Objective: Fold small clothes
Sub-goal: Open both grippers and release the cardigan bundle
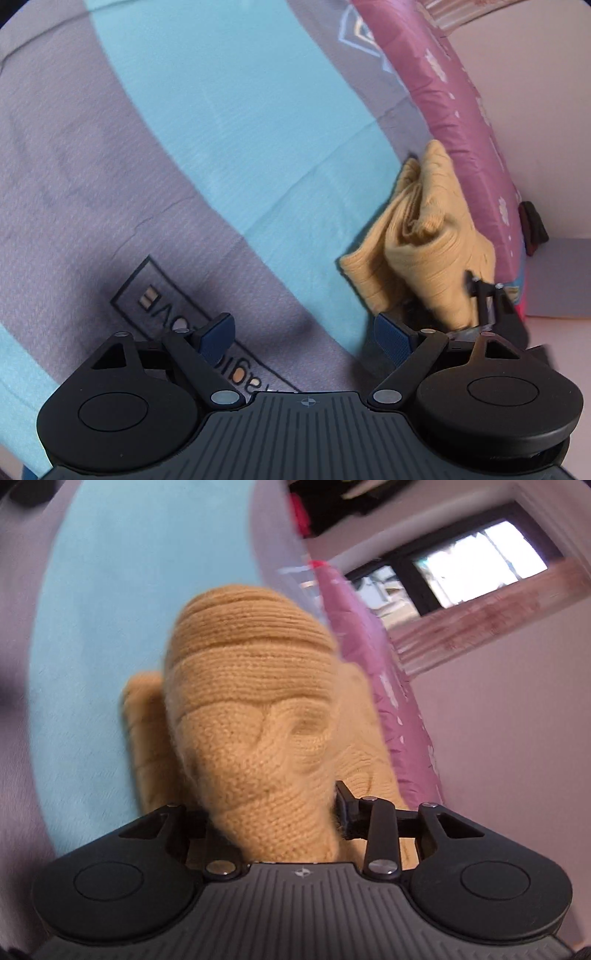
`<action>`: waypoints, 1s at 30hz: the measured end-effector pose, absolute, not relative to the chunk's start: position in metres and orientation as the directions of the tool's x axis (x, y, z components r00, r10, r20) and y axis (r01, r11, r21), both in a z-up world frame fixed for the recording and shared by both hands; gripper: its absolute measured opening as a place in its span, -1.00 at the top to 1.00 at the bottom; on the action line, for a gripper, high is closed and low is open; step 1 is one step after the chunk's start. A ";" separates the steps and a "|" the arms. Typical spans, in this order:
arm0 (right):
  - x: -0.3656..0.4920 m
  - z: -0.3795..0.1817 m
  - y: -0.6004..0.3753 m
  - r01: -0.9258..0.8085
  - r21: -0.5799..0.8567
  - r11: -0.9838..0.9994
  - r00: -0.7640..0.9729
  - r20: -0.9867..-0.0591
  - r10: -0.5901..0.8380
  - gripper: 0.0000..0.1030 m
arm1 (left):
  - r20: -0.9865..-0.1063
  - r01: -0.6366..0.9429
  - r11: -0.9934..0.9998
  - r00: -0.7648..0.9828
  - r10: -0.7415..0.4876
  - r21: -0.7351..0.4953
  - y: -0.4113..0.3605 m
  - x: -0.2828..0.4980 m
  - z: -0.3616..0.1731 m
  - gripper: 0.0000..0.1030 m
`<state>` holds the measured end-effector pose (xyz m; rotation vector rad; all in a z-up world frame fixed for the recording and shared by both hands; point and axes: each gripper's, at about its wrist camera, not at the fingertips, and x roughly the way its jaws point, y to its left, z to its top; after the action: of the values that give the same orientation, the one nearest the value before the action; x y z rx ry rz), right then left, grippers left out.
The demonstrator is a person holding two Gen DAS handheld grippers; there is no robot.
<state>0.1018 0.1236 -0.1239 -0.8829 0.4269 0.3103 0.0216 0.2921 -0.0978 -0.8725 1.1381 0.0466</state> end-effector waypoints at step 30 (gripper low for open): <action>0.070 -0.026 -0.046 -0.428 0.003 0.904 0.700 -0.631 0.333 -0.21 | -0.866 -0.284 0.897 0.467 -0.180 -0.340 0.207 0.135 -0.049 -1.00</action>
<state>0.0698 -0.0459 -0.0256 -0.1484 0.6727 0.4256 0.1348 0.2070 -0.0486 -0.4781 1.0949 0.0664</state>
